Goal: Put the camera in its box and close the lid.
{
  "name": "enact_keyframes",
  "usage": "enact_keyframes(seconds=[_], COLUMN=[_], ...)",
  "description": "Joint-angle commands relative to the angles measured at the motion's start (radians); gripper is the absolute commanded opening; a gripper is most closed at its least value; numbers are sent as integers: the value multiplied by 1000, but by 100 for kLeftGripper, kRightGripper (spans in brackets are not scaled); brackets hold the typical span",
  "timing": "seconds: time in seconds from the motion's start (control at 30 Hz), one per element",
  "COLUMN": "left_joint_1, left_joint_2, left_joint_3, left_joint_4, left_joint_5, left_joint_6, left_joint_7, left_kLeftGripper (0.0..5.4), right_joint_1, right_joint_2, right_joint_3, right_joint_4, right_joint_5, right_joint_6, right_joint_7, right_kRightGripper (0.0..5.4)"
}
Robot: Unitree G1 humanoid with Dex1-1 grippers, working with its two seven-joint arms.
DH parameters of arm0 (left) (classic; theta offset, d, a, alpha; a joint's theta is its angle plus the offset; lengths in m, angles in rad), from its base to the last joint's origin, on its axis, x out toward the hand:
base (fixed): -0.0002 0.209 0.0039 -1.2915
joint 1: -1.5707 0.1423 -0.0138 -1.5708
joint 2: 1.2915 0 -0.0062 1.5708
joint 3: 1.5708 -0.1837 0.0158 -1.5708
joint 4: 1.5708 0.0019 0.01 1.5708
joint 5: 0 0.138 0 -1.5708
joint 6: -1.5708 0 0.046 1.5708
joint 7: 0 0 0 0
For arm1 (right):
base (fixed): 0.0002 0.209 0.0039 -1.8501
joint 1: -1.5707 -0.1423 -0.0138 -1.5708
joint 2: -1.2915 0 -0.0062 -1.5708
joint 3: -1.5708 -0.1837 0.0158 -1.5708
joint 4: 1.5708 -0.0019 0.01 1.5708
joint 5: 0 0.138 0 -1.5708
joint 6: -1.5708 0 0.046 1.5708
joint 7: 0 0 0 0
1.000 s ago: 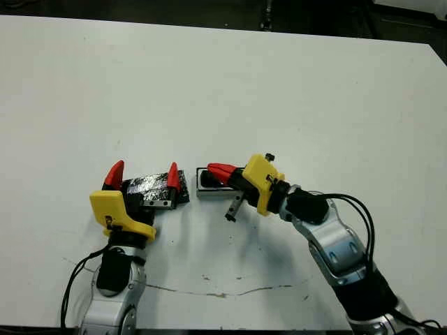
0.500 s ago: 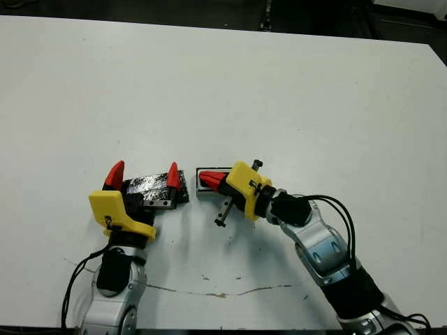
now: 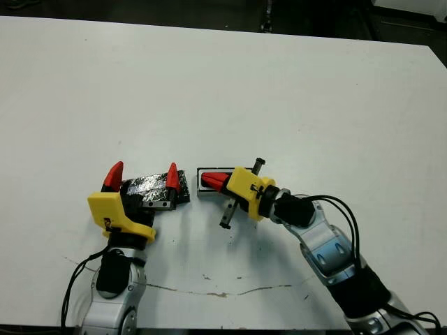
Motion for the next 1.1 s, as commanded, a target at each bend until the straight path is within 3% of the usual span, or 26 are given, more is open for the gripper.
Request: enact_keyframes(seconds=[0.03,0.17,0.5,0.6,0.73,0.87,1.1], left_joint_1=[16,16,12,7,-13,-49,-151], left_joint_2=[1,6,43,71,118,213,544], left_joint_3=[1,2,17,26,54,108,218], left_joint_4=[10,8,-7,-11,-27,-35,-41], left_joint_5=[12,14,18,30,19,-18,-77], left_joint_6=[-3,-6,-18,-35,-29,-17,78], left_joint_7=[5,1,-22,-42,-79,-170,-454], left_kLeftGripper=[540,540,540,540,540,540,540], right_joint_1=[67,117,243,266,279,326,376], right_joint_2=[-33,-39,-79,-72,-39,-20,3], right_joint_3=[-79,-199,-451,-532,-629,-676,-709], right_joint_4=[-96,-227,-416,-412,-380,-344,-249], right_joint_5=[89,235,500,630,751,773,751], right_joint_6=[79,125,217,324,450,418,307], right_joint_7=[27,33,-10,-62,-203,-251,-241], right_kRightGripper=[1,1,1,1,1,1,1])
